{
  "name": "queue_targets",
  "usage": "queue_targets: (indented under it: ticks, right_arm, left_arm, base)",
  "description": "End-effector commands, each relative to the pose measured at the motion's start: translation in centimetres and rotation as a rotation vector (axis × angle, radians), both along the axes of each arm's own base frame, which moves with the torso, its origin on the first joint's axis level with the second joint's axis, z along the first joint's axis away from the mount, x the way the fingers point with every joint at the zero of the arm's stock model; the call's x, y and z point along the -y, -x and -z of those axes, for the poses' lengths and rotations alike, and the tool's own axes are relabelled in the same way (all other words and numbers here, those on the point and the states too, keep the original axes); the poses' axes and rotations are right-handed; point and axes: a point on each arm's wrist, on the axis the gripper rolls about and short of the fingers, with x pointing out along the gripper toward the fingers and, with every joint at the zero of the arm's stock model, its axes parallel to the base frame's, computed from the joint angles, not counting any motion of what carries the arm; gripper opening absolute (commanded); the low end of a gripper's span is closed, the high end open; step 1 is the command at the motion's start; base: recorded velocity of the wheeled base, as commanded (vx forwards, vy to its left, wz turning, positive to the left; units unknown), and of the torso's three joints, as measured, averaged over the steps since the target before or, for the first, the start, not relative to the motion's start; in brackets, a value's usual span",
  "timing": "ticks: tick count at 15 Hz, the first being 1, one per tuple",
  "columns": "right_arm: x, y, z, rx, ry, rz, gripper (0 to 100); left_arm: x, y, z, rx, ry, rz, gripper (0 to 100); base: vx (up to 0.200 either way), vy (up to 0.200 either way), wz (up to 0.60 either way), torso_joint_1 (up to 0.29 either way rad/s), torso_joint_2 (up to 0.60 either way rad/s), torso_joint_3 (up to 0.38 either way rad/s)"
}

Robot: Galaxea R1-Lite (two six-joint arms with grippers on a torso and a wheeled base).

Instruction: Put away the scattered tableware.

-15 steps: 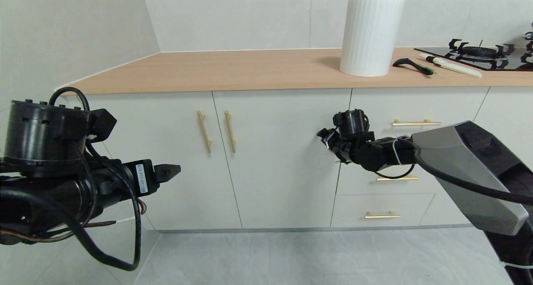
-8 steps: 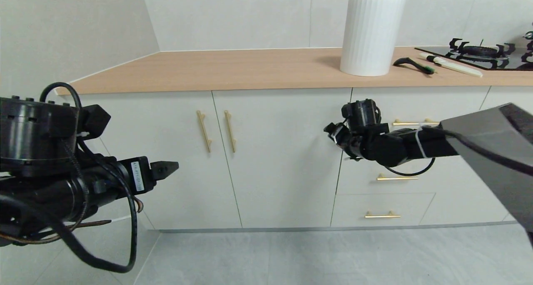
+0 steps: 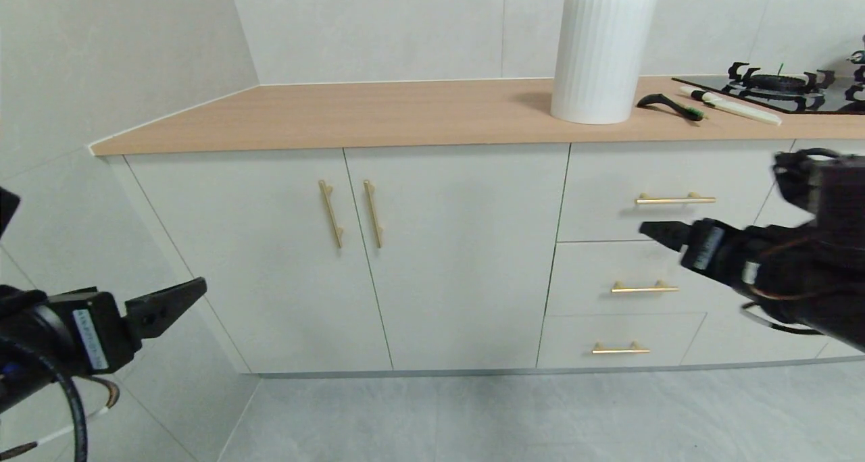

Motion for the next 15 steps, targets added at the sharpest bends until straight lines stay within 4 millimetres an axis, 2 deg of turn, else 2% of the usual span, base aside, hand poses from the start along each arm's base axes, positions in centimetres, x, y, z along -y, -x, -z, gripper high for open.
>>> queue_targets:
  ticks: [1,3,4,7,8,9,11,13,15]
  right_arm:
    - [7.8,14.4,1.0,0.312,0.165,0.060,100]
    - [9.7,17.9,2.5,0.348,0.246,0.216,100]
    - [10.1,19.7,2.8,0.379,0.250,0.231,100]
    - [10.5,22.6,4.6,0.387,0.264,0.295,100]
    - [10.4,22.8,4.7,0.389,0.264,0.292,100]
    - [10.4,23.5,5.2,0.424,0.264,0.273,100]
    - [10.2,24.2,6.2,0.454,0.278,0.292,100]
    - [10.0,24.8,9.0,0.474,0.377,0.316,100]
    - [10.1,24.0,10.7,0.428,0.397,0.339,100]
  left_arm:
    - [-2.0,5.0,1.1,0.102,0.009,-0.052,100]
    - [-3.3,8.3,3.5,0.145,-0.017,-0.087,100]
    - [-4.1,10.1,4.5,0.171,-0.033,-0.094,100]
    - [-5.4,14.3,6.3,0.219,-0.077,-0.188,100]
    - [-5.5,14.6,6.5,0.225,-0.081,-0.195,100]
    - [-5.6,16.0,7.4,0.249,-0.110,-0.240,100]
    - [-5.5,16.9,8.3,0.279,-0.129,-0.293,100]
    - [-5.4,17.1,8.9,0.274,-0.162,-0.378,100]
    - [-5.2,17.2,9.4,0.263,-0.170,-0.426,100]
  base:
    - [0.000,0.000,0.00,0.000,0.00,0.000]
    - [0.000,0.000,0.00,0.000,0.00,0.000]
    - [0.000,0.000,0.00,0.000,0.00,0.000]
    - [0.000,0.000,0.00,0.000,0.00,0.000]
    - [0.000,0.000,0.00,0.000,0.00,0.000]
    - [0.000,0.000,0.00,0.000,0.00,0.000]
    - [0.000,0.000,0.00,0.000,0.00,0.000]
    - [0.000,0.000,0.00,0.000,0.00,0.000]
    - [0.000,0.000,0.00,0.000,0.00,0.000]
